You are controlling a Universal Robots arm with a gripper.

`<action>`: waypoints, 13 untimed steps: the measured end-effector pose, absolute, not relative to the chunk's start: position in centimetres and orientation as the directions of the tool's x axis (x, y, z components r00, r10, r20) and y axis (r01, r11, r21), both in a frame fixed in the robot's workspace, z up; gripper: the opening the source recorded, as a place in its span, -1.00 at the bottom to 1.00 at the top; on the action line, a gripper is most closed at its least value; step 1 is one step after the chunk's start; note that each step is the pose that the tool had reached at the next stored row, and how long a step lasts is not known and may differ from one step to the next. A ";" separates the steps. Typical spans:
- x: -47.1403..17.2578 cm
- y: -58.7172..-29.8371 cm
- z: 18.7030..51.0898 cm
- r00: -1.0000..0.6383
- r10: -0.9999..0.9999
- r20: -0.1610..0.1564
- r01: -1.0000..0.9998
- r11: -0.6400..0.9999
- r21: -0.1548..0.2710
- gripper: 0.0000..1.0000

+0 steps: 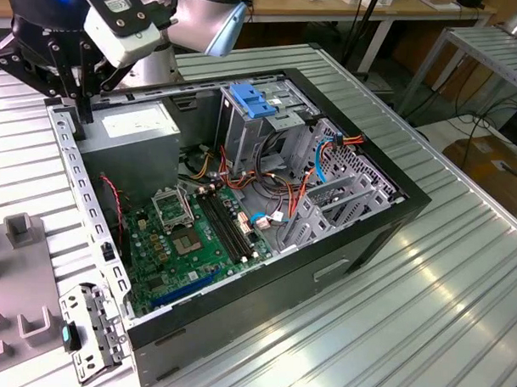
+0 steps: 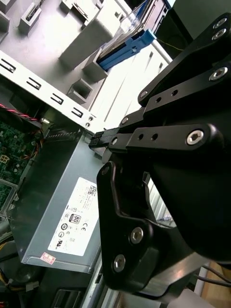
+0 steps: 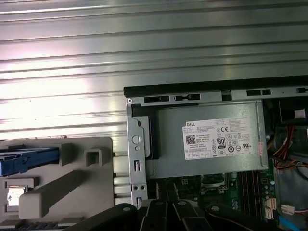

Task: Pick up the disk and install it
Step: 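Reach for the disk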

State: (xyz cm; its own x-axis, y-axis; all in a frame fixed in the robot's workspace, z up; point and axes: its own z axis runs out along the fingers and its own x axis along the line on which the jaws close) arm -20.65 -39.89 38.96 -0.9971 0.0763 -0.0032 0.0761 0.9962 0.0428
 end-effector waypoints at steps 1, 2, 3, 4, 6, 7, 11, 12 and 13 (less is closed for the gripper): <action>-20.8 -39.9 39.0 -0.997 0.076 -0.003 0.076 0.996 0.043 -0.79; -20.9 -39.9 38.9 -0.997 0.076 -0.003 0.076 0.996 0.043 -0.79; -21.0 -39.9 38.9 -0.997 0.076 -0.003 0.076 0.996 0.043 -0.79; -21.3 -39.9 38.9 -0.997 0.076 -0.003 0.076 0.996 0.043 -0.79; -21.6 -39.9 38.9 -0.997 0.076 -0.003 0.076 0.996 0.045 -0.79; -21.8 -39.9 38.9 -0.997 0.076 -0.003 0.076 0.996 0.046 -0.79; -22.9 -39.9 38.9 -0.997 0.076 -0.003 0.076 0.996 0.046 -0.79; -23.1 -39.9 38.9 -0.997 0.076 -0.003 0.076 0.996 0.046 -0.79; -23.3 -39.8 38.9 -0.997 0.076 -0.003 0.076 0.996 0.046 -0.79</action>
State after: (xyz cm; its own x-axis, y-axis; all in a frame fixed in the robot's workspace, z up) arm -23.26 -39.80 38.90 -0.9971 0.0762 -0.0026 0.0760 0.9961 0.0459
